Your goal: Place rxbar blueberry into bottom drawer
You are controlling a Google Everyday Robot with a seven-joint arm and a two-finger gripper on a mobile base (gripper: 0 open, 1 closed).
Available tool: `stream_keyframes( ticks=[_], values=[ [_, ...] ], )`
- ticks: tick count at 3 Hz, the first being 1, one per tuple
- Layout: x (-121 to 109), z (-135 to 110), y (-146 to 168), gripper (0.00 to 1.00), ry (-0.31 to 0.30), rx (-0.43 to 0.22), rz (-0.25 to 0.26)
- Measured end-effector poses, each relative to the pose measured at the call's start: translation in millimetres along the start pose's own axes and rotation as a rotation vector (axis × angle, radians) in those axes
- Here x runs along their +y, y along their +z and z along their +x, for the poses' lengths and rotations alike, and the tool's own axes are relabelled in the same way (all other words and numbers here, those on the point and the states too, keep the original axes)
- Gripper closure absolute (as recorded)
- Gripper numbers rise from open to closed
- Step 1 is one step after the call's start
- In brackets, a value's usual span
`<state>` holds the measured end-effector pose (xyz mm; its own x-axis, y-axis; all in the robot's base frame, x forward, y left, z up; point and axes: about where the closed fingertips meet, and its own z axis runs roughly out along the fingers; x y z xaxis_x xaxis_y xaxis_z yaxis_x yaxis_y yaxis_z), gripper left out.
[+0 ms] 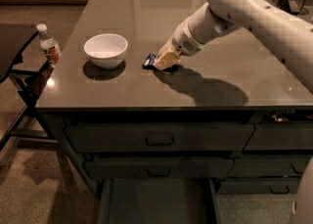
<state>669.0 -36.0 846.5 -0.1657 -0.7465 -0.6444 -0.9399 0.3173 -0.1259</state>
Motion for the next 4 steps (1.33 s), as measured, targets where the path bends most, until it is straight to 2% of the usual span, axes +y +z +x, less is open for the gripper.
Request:
stream_keyframes(
  ticks=[1,2,4],
  values=[
    [2,-3,-5,1.0,-0.006,0.013,-0.008],
    [12,-10,-33,1.0,-0.033,0.019,-0.001],
    [37,-30,-95,1.0,-0.1,-0.013,0.041]
  ],
)
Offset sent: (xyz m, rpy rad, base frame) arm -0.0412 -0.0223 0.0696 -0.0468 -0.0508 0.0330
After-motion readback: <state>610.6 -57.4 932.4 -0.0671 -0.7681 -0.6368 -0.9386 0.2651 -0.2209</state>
